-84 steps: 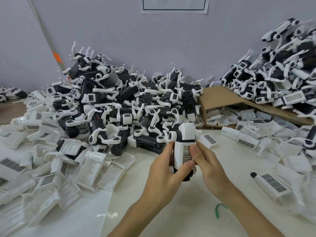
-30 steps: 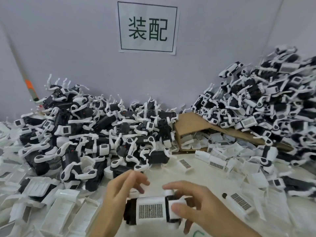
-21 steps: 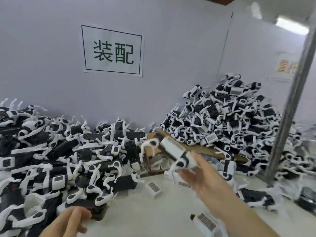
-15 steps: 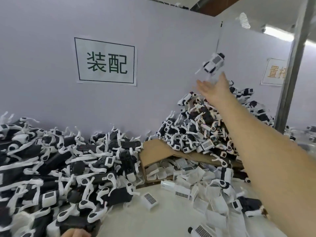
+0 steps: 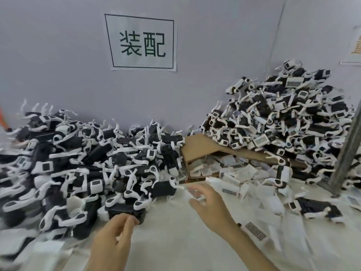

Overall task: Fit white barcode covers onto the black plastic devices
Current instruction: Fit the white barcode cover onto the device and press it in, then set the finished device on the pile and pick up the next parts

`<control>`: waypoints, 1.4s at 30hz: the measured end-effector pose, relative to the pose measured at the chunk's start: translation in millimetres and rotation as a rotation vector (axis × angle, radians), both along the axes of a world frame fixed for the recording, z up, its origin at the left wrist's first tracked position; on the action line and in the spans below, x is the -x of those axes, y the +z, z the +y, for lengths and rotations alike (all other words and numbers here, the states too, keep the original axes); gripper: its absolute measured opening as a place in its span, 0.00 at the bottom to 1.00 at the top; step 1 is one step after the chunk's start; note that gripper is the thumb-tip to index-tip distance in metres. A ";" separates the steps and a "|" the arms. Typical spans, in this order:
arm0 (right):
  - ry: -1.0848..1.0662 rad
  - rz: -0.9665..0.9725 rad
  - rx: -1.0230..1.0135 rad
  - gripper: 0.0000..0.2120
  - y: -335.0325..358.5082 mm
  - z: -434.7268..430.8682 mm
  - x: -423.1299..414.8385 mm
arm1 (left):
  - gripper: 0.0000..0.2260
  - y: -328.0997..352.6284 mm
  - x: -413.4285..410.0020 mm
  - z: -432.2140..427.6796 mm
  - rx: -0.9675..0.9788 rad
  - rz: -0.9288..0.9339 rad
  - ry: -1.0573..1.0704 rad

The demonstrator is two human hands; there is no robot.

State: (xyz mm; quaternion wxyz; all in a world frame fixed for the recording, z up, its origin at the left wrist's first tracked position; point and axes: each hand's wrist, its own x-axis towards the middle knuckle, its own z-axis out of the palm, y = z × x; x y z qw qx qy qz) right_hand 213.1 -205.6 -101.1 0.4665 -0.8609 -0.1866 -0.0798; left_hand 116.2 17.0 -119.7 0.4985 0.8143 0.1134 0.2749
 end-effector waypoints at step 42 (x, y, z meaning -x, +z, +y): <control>-0.205 -0.232 -0.240 0.12 -11.0 27.4 10.5 | 0.11 -16.6 2.1 -5.3 -0.203 0.193 -0.162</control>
